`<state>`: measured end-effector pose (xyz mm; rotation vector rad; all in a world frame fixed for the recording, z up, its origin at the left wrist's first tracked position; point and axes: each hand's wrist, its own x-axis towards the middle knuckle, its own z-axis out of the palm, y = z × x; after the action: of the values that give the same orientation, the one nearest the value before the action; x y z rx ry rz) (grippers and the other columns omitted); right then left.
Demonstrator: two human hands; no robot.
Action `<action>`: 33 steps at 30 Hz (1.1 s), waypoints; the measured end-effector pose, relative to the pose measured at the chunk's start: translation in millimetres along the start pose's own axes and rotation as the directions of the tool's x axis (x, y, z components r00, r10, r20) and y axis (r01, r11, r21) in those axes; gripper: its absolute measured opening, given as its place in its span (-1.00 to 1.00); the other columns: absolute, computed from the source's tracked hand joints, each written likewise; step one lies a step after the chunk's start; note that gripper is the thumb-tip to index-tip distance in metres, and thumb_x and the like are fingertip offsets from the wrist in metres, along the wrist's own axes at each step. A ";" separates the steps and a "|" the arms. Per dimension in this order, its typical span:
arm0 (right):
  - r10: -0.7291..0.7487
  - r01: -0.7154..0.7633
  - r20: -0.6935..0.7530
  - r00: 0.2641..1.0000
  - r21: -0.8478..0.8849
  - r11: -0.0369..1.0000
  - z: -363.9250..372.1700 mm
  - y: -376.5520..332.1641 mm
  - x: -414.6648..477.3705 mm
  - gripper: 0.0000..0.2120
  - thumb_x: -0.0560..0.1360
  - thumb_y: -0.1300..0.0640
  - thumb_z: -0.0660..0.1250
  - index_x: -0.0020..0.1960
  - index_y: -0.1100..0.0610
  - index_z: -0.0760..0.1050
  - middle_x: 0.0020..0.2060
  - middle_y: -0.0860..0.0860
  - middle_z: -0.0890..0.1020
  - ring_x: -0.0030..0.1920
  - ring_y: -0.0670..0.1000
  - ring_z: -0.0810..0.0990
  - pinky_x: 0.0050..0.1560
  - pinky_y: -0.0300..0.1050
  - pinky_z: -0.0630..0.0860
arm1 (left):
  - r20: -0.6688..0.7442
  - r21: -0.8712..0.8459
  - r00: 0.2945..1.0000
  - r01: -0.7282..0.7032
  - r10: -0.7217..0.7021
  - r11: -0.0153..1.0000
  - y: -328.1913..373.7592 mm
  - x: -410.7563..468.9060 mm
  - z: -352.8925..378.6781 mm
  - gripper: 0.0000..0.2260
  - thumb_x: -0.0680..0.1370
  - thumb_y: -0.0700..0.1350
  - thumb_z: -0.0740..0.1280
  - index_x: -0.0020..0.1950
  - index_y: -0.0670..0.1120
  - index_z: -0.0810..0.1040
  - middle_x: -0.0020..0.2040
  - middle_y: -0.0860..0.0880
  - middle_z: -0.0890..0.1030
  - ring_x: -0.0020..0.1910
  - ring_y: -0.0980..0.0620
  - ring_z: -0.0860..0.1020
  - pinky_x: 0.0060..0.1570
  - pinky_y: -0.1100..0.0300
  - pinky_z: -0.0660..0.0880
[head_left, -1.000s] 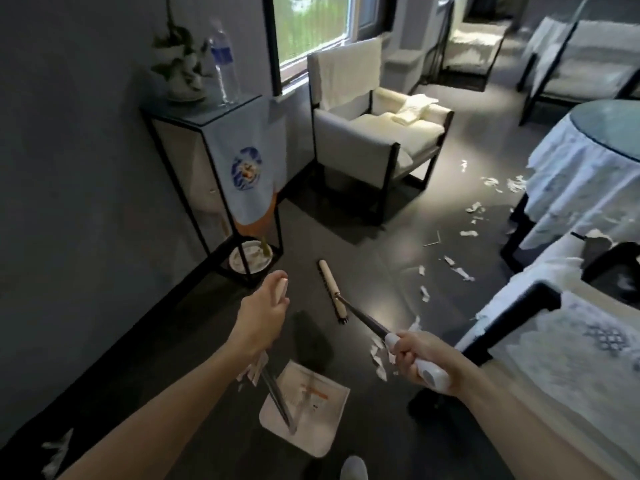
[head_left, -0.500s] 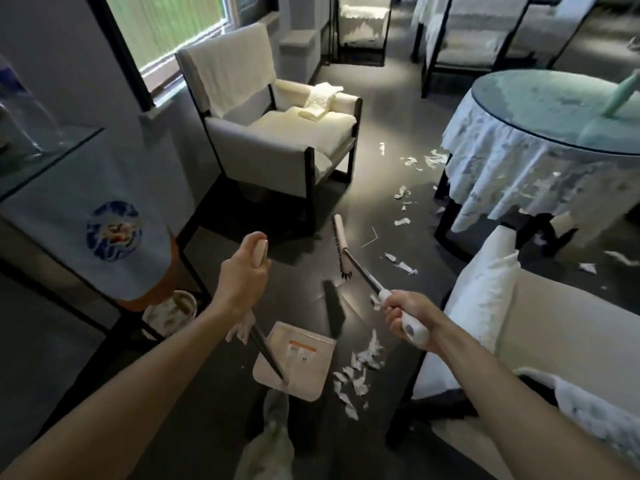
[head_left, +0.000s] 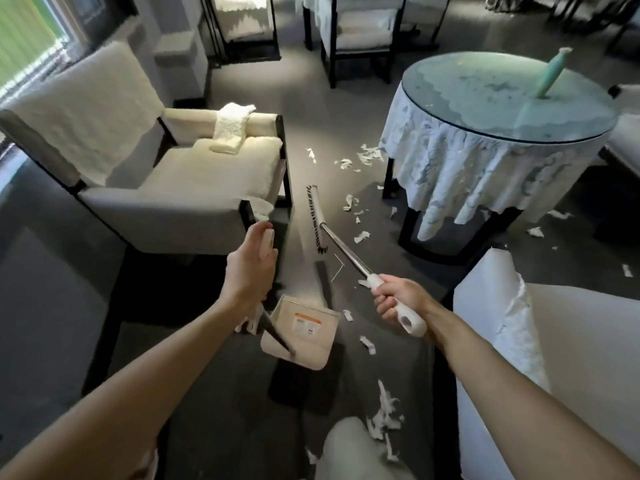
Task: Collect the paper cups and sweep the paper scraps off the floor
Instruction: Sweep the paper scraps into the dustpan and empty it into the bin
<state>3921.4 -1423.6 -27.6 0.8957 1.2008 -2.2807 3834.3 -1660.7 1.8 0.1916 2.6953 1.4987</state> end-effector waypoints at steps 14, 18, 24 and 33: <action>-0.026 0.033 -0.130 0.991 0.054 0.998 27.7 -265.8 239.2 -0.76 0.59 0.40 0.06 -0.14 0.11 0.27 -0.50 0.00 0.29 -0.67 -0.19 0.29 -0.70 -0.40 0.21 | 0.071 -0.023 0.997 -0.036 0.037 0.999 35.0 380.6 64.7 -0.70 0.59 -0.16 0.20 0.26 0.14 0.36 -0.16 0.12 0.48 -0.36 0.03 0.56 -0.41 -0.02 0.58; -0.028 0.033 -0.138 0.990 0.035 0.999 37.3 -347.3 302.7 -0.78 0.59 0.38 0.08 -0.15 0.12 0.28 -0.48 0.00 0.29 -0.66 -0.18 0.29 -0.71 -0.39 0.22 | 0.025 0.006 0.998 -0.060 0.059 0.998 47.6 478.6 82.9 -0.71 0.59 -0.11 0.21 0.29 0.13 0.37 -0.19 0.08 0.52 -0.36 0.07 0.53 -0.41 -0.02 0.57; -0.033 0.039 -0.182 0.983 0.029 0.999 53.9 -462.6 420.1 -0.82 0.57 0.38 0.13 -0.08 0.12 0.34 -0.55 -0.03 0.34 -0.64 -0.18 0.31 -0.70 -0.37 0.24 | 0.059 0.012 0.996 -0.070 0.069 0.997 58.9 648.9 110.9 -0.66 0.60 -0.17 0.21 0.36 0.07 0.33 -0.08 -0.05 0.54 -0.37 -0.02 0.52 -0.50 0.18 0.49; -0.007 0.006 -0.145 0.989 -0.006 1.000 83.2 -640.8 564.7 -0.87 0.59 0.36 0.13 0.03 0.17 0.36 -0.62 -0.02 0.39 -0.66 -0.17 0.34 -0.69 -0.36 0.27 | 0.007 0.043 0.998 -0.067 0.067 0.997 91.3 883.5 149.0 -0.67 0.61 -0.11 0.22 0.36 0.09 0.32 -0.23 0.20 0.39 -0.36 -0.01 0.54 -0.55 0.25 0.52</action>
<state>3099.4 -1177.1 -21.7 1.0732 1.2718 -2.2484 2982.0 -1370.0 13.8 0.2898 2.7450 1.4556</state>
